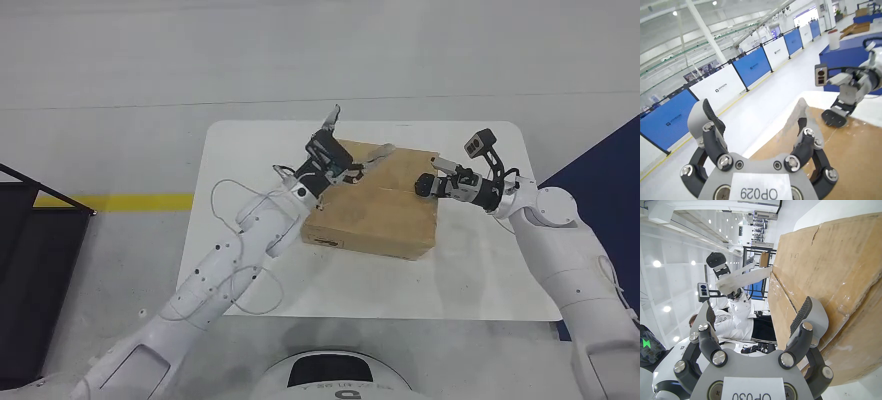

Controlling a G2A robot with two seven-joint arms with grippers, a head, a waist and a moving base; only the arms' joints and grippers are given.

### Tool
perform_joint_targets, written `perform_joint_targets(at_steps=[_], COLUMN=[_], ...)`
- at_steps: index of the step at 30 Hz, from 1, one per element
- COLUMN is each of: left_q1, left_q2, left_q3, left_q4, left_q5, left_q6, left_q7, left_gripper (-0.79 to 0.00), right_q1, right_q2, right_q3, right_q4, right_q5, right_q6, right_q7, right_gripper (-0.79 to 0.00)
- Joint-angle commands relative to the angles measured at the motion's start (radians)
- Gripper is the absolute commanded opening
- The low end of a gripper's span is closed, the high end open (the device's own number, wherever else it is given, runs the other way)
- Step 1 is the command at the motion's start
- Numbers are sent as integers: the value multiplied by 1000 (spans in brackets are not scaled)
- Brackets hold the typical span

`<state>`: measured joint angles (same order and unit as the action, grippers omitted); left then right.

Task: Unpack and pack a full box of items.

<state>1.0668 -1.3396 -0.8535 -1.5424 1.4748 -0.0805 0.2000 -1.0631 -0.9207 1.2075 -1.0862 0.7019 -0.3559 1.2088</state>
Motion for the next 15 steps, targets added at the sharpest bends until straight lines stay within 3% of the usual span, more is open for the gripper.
perform_joint_targets(at_steps=[1,4,15], left_q1=[1,-5,-2], left_q2=[-11,-23,-44], left_q3=[-4,-12,-48], left_q4=[-22,-36,-63], left_q5=[-183,-360,-761], left_q6=[-40,-77,-160], left_q7=[-50,-124,-280], left_gripper=[0,0,0], right_q1=[0,0,0], right_q2=[0,0,0], right_q3=[0,0,0], right_q4=[0,0,0], right_q5=[0,0,0], right_q6=[0,0,0], right_q7=[0,0,0], right_gripper=[0,0,0])
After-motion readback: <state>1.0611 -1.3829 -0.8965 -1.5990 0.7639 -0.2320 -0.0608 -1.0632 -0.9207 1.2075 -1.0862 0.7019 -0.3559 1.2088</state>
